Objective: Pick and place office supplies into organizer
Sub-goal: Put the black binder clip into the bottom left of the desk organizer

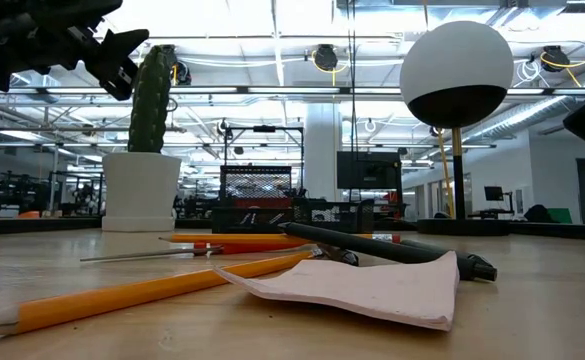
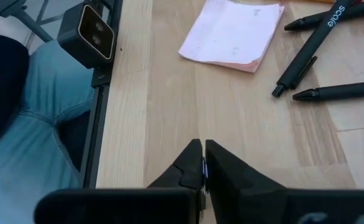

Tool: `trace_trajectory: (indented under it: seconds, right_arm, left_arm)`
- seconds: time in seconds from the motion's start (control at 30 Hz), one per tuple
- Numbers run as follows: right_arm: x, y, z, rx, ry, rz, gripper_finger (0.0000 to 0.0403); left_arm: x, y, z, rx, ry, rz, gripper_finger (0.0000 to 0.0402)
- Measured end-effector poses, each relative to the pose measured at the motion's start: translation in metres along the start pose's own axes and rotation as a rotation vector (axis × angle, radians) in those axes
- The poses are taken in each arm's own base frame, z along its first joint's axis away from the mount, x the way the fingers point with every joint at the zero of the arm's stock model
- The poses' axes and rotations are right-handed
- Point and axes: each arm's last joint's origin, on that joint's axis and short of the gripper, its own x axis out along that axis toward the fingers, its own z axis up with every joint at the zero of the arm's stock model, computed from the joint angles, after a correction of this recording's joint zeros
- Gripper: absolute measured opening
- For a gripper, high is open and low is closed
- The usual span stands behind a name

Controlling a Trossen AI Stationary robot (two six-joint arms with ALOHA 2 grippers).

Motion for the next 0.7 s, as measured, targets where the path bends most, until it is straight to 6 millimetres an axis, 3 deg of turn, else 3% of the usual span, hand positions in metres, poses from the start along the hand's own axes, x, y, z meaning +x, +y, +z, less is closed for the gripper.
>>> trace_trajectory:
  seconds: [0.43, 0.7]
  right_arm:
    - [0.003, -0.010, 0.010, -0.096, -0.123, -0.136, 0.0004]
    - [0.016, -0.038, 0.044, -0.119, -0.187, -0.214, 0.0003]
  left_arm:
    - [0.000, 0.000, 0.000, 0.001, 0.000, 0.000, 0.0186]
    - [0.000, 0.000, 0.000, 0.009, 0.000, 0.000, 0.0186]
